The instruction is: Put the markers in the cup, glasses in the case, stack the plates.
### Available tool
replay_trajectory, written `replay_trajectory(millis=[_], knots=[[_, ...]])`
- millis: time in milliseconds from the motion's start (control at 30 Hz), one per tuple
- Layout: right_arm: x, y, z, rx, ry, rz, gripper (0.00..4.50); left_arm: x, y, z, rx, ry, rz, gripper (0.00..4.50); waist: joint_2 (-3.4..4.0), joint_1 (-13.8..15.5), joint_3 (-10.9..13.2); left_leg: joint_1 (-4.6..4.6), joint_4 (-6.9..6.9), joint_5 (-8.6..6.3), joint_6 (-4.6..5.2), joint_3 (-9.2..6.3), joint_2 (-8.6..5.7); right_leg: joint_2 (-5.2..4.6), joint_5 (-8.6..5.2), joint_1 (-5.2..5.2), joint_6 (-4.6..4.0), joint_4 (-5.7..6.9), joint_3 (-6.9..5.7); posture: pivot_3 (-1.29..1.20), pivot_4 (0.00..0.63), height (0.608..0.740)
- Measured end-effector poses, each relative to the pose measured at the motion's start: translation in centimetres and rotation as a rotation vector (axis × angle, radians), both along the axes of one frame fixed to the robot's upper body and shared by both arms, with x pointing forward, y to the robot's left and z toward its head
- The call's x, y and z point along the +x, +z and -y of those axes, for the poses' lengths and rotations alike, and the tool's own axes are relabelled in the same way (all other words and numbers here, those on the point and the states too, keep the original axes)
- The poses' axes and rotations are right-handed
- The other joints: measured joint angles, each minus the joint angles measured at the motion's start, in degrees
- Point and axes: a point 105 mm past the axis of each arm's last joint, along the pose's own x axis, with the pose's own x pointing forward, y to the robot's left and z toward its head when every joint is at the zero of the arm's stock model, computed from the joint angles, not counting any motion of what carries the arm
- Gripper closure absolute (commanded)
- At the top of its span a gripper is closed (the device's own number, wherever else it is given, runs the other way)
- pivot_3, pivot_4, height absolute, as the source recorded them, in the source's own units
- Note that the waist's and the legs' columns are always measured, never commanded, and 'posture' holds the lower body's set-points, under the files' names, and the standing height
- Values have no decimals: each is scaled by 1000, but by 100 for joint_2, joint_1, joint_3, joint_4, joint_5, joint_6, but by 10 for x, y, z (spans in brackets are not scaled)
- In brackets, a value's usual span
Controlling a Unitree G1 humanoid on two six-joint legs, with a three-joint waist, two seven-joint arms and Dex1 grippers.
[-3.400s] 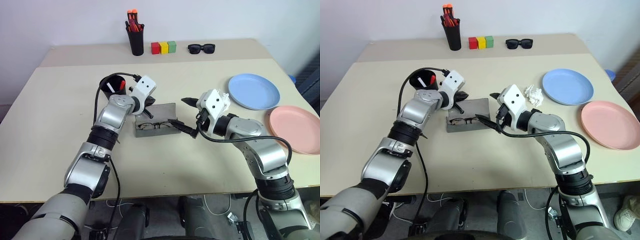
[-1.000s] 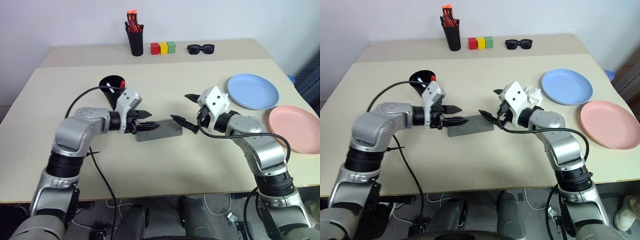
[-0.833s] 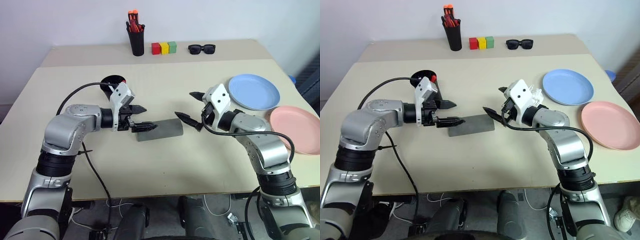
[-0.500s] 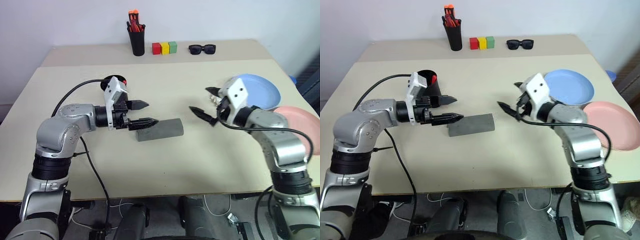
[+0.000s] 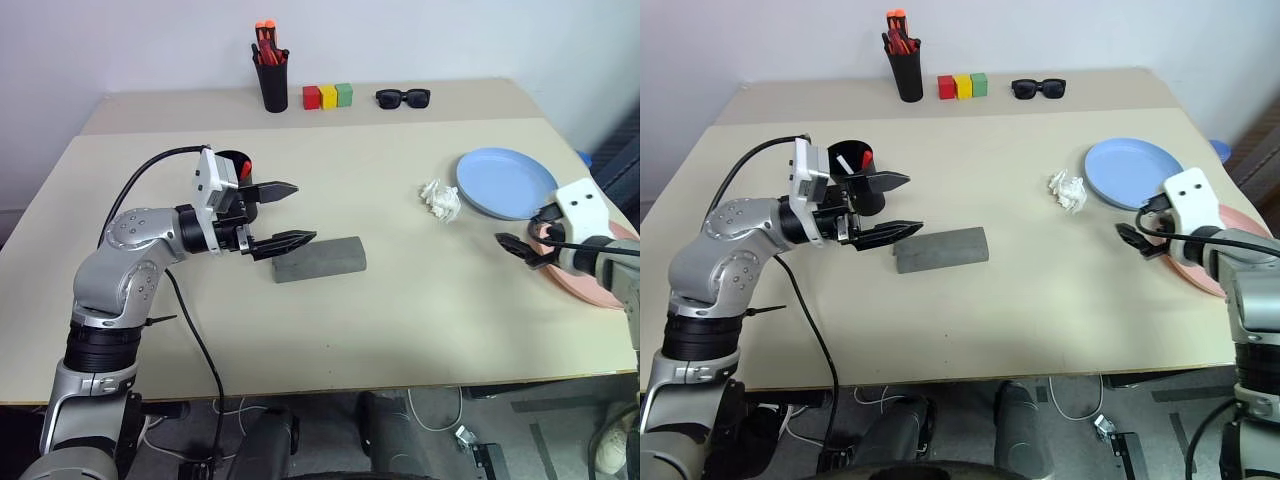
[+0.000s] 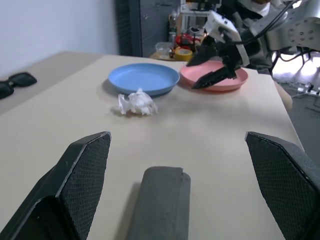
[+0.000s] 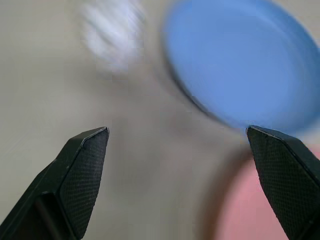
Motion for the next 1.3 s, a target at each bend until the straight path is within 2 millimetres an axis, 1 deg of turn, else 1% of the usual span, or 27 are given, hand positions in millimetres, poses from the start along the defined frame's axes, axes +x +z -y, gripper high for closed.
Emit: replay_trajectory(millis=[67, 233, 267, 300, 333, 367, 500, 533, 567, 633, 733, 767, 833, 900, 967, 1033, 1100, 1200, 1300], knots=[[-5, -9, 12, -19, -58, -39, 0, 2, -2, 0, -6, -3, 4, 69, 0, 2, 0, 1, 2, 0, 0, 0, 0, 0, 0, 3, 0, -1, 0, 0, 150, 740], [-12, -27, 31, -20, -154, -107, 0, 3, -4, 5, -3, -21, 6, 69, 0, 2, 0, 0, 3, 0, 0, 0, 0, 0, 0, 4, 1, -1, 0, 0, 150, 740], [-15, -33, 34, -18, -170, -128, 255, 3, -4, 5, -3, -22, 9, 16, 0, 3, 0, 1, 3, 0, 0, 0, 0, 0, 0, 5, 1, -1, 0, 0, 150, 740], [-19, -40, 38, -10, -190, -152, 552, 3, -4, 5, -3, -22, 10, 0, 0, 3, 0, 1, 4, 0, 1, 1, 0, 0, 0, 6, 1, -2, 0, 0, 150, 740], [-19, -41, 39, -1, -194, -154, 876, 3, -4, 5, -3, -21, 9, 0, 0, 3, 0, 2, 6, 0, 1, 1, 0, 0, 0, 7, 1, -2, 1, 0, 150, 740], [-20, -42, 40, 1, -200, -159, 1347, 3, -3, 5, -3, -23, 10, 0, 0, 2, -1, 7, 6, 0, 1, 1, 0, 0, 0, 14, 1, -3, 0, 0, 150, 740], [-22, -47, 46, -1, -231, -175, 3548, 3, -3, 5, -3, -22, 12, 0, 0, 4, -1, 12, 9, -1, 2, 0, 0, 0, 0, 23, 2, -5, 0, 0, 150, 740], [-22, -48, 47, -6, -237, -179, 4057, 3, -3, 5, -3, -21, 12, 0, 0, 9, -1, 11, 11, -1, 2, -1, -1, 0, 0, 23, 2, -5, 0, 0, 150, 740], [-22, -46, 49, -19, -240, -173, 4458, 3, -3, 5, -4, -19, 12, 0, 0, 9, -1, 11, 13, -1, 2, -1, -1, 0, 0, 24, 3, -5, 0, 0, 150, 740], [-19, -36, 54, -54, -263, -142, 4458, 4, -3, 4, -5, -16, 12, 0, 0, 5, -1, 12, 16, -1, 3, -1, -1, 0, 0, 27, 3, -6, 0, 0, 150, 740], [-11, -16, 72, -83, -358, -59, 4458, 5, -3, 3, -10, -6, 18, 0, 1, 2, -1, 11, 18, -1, 2, -1, -1, 0, 0, 27, 2, -4, 0, 0, 150, 740], [-7, -9, 74, -95, -368, -28, 4458, 6, -3, 3, -12, -2, 22, 0, 1, 0, -1, 11, 17, -1, 3, -1, -1, 1, 0, 26, 2, -5, 0, 0, 150, 740], [6, 11, 70, -99, -343, 66, 4458, 7, -3, 3, -18, 6, 23, 0, 3, -33, 1, 13, 15, -2, 3, 1, 0, 1, 0, 26, 3, -6, 1, 0, 150, 740], [19, 31, 60, -86, -293, 152, 4458, 7, -2, 4, -29, 5, 32, 0, 3, -49, 0, 16, 11, -2, 4, 1, 2, 3, 0, 26, 3, -5, 1, 0, 150, 740], [33, 41, 47, -92, -230, 201, 4458, 8, -2, 4, -31, 17, 35, 0, 3, -56, 0, 17, 10, -2, 4, 1, 2, 3, 0, 26, 3, -6, 1, 0, 150, 740], [54, 44, 22, -104, -131, 233, 4458, 10, -2, 4, -32, 29, 37, 0, 3, -75, 0, 18, 10, -2, 3, 2, 2, 3, 1, 26, 3, -5, 1, 0, 150, 740], [70, 38, -1, -107, -40, 236, 4458, 10, -2, 4, -35, 36, 38, 0, 4, -64, 1, 15, 8, -2, 3, 0, 2, 4, 1, 22, 3, -6, 1, 0, 150, 740], [85, 26, -18, -132, 27, 210, 4458, 11, -2, 3, -36, 53, 37, 0, 4, -10, 1, 4, 9, -1, 2, -3, -1, 2, 1, 16, 3, -11, 0, 0, 150, 740], [92, 18, -31, -131, 94, 187, 4458, 11, -3, 1, -33, 71, 37, 0, 4, 4, 1, -1, 7, -1, 2, -4, -2, 1, 1, 14, 3, -15, 0, 0, 150, 740]])
